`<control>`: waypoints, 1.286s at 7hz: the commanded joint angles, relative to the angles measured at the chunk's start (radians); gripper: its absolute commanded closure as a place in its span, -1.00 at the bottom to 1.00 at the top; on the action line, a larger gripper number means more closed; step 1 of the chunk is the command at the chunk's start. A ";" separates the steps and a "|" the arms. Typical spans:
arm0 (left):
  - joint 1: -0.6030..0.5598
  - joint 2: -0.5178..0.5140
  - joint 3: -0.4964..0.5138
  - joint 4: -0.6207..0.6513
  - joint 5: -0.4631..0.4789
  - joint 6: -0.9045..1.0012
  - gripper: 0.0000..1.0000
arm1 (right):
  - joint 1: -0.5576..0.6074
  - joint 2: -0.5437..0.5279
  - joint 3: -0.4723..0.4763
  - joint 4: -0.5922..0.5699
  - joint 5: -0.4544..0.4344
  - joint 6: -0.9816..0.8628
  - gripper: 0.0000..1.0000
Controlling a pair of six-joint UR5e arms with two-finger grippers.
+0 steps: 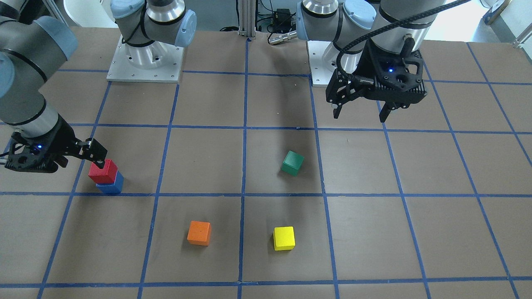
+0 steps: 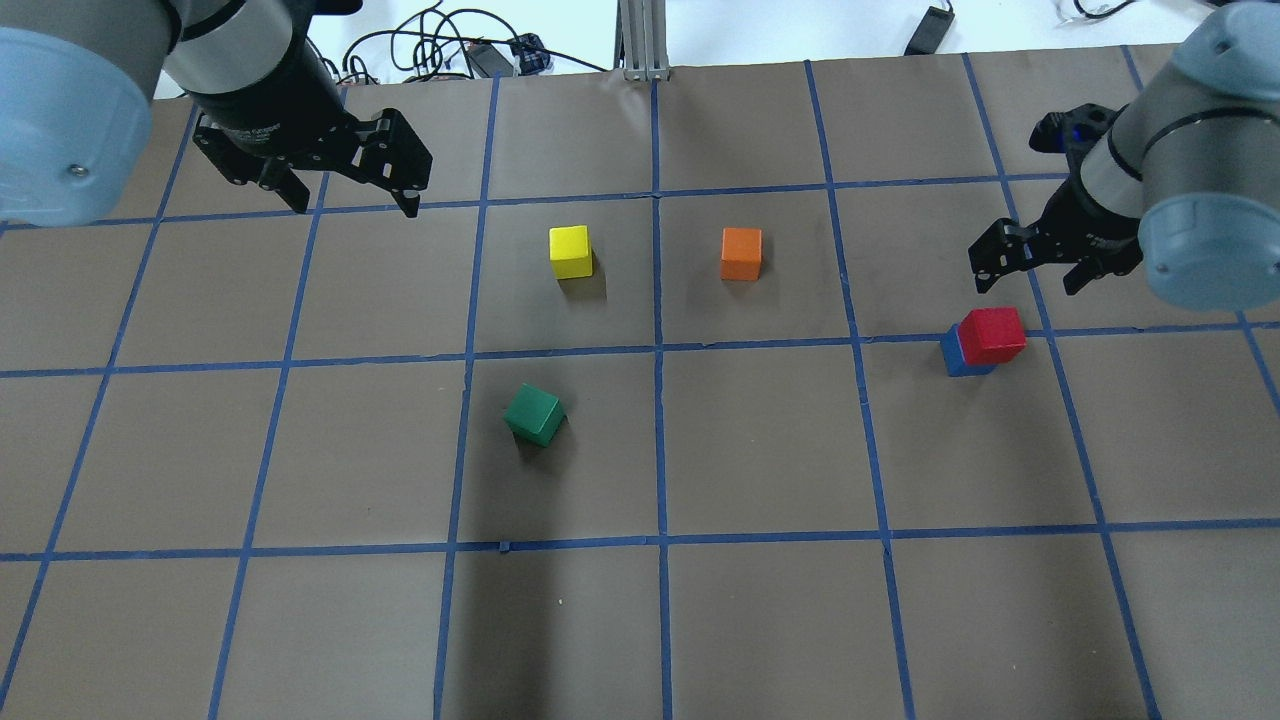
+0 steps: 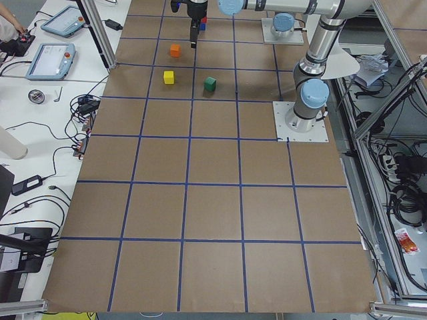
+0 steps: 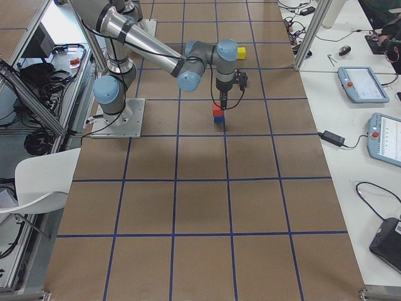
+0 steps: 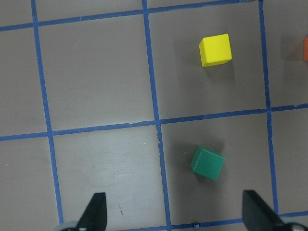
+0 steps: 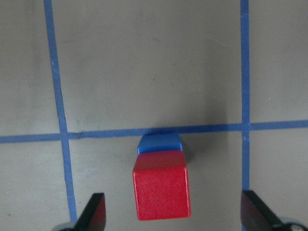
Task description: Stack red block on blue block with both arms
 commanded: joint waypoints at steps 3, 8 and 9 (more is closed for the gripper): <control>0.000 0.001 0.000 0.000 0.000 0.000 -1.00 | 0.098 -0.097 -0.206 0.346 -0.010 0.161 -1.00; 0.000 0.001 0.000 0.000 0.000 0.000 -1.00 | 0.267 -0.100 -0.200 0.359 -0.009 0.323 -1.00; 0.000 0.001 0.000 0.000 0.002 0.000 -1.00 | 0.268 -0.102 -0.200 0.359 -0.004 0.321 -1.00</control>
